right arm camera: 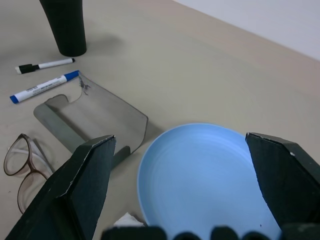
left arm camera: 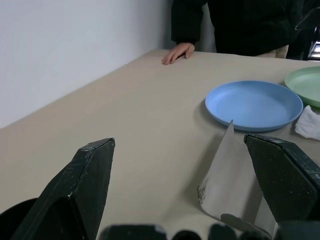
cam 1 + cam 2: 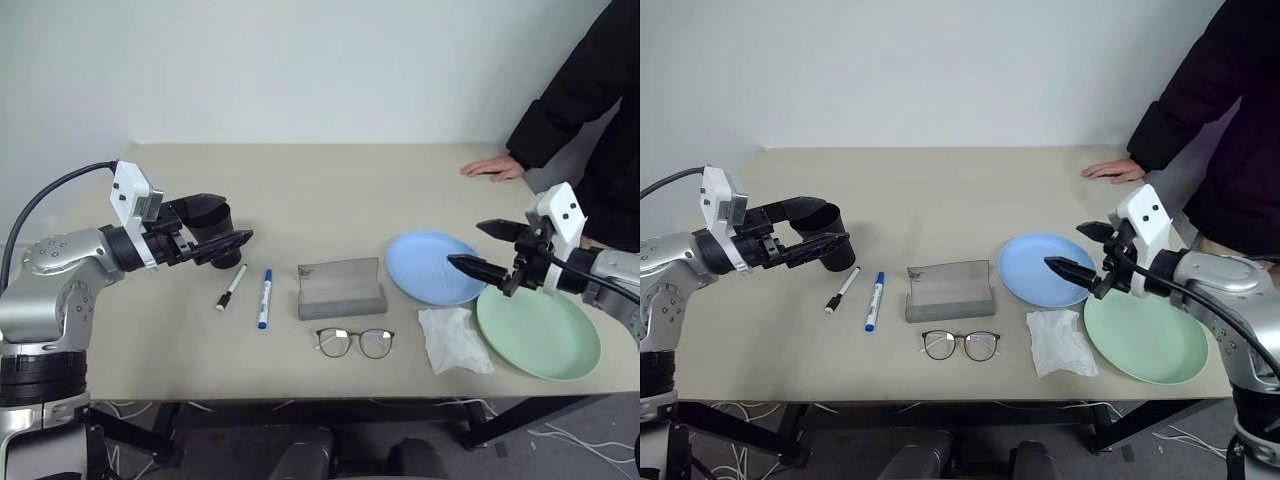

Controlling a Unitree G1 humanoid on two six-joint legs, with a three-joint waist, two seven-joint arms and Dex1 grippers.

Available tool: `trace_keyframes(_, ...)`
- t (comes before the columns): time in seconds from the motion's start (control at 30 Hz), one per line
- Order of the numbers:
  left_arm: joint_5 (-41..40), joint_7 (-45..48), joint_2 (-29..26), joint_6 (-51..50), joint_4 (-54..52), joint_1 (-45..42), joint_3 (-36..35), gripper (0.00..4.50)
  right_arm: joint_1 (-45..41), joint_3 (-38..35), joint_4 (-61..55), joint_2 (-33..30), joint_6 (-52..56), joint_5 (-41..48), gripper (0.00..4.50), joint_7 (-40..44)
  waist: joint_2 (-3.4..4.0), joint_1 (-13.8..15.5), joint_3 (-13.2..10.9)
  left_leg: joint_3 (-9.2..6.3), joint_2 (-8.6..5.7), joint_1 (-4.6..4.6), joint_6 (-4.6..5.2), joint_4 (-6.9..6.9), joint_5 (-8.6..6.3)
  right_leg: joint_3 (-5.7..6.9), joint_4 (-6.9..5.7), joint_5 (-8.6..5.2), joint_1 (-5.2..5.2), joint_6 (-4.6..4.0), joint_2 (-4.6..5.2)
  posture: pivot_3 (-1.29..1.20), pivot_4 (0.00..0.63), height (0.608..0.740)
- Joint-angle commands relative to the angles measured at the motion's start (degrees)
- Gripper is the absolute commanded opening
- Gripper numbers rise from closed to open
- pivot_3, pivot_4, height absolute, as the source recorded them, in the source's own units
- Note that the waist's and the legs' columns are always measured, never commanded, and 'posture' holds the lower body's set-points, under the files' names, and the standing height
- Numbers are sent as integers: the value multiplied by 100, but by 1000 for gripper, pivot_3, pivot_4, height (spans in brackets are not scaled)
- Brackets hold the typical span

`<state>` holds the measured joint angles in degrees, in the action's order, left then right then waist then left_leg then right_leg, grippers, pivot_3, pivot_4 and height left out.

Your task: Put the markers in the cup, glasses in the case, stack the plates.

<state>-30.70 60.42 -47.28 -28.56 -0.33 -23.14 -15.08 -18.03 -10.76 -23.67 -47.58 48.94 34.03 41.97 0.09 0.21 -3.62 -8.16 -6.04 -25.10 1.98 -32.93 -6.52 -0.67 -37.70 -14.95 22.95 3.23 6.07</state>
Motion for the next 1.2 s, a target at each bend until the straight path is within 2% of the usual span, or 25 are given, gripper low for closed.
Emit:
trace_keyframes(0.03, -19, 17, -109, 79, 5, -192, -68, 4401, -45, -107, -69, -13, -209, -47, 4500, -12, 0, 0, 0, 1, 0, -1, 0, 0, 0, 0, 0, 0, 2, 0, 0, 0, 0, 727)
trace_keyframes(0.2, -100, 204, -74, 177, 139, -294, -70, 4401, -111, -66, 11, -47, -238, -76, 4500, -11, -1, 0, 0, 2, 0, -4, 0, 0, 0, 0, -2, 1, 9, 0, -2, 0, 0, 727)
trace_keyframes(0.33, 138, 414, -31, 554, 645, -486, 101, 4401, -1, -181, -247, -298, -89, -137, 4500, -69, 0, 7, 1, 3, 0, -13, 0, -1, 0, 3, -4, 2, 19, 0, -3, 0, 0, 727)
trace_keyframes(0.67, 250, 940, -206, 750, 546, -337, 422, 4401, 1090, -742, -526, -741, -351, -225, 4500, 296, -5, -2, 3, 8, 0, -35, 0, -7, 0, -1, -4, 3, 37, 2, -5, 0, 0, 727)
trace_keyframes(0.83, 149, 1292, -430, 718, 234, 217, 340, 4401, 1492, -546, -553, -847, -268, -432, 4500, 225, -1, -26, 4, 14, 13, -33, 0, -7, 0, 0, -6, 5, 39, 4, -5, 0, 0, 727)
trace_keyframes(0.9, 45, 1359, -389, 671, 196, 389, 309, 4401, 1714, -329, -922, -939, -55, -510, 4500, 118, 1, -22, 4, 19, 14, -34, 0, -7, 0, -1, -6, 5, 40, 4, -1, 0, 0, 727)
trace_keyframes(1.07, -37, 1325, -244, 580, 4, 456, 415, 4401, 2230, -78, -1053, -1047, 138, -810, 4500, -79, -3, 17, 3, 20, 24, -43, 0, -7, 0, 1, -5, 5, 36, 4, 6, 0, 0, 727)
trace_keyframes(1.2, 0, 1376, -192, 690, 25, 471, 456, 4401, 2522, 125, -977, -964, 174, -1169, 4500, -397, -1, 5, 5, 80, 54, -44, 0, -7, 0, 2, -6, 5, 38, 4, 15, 0, 0, 727)
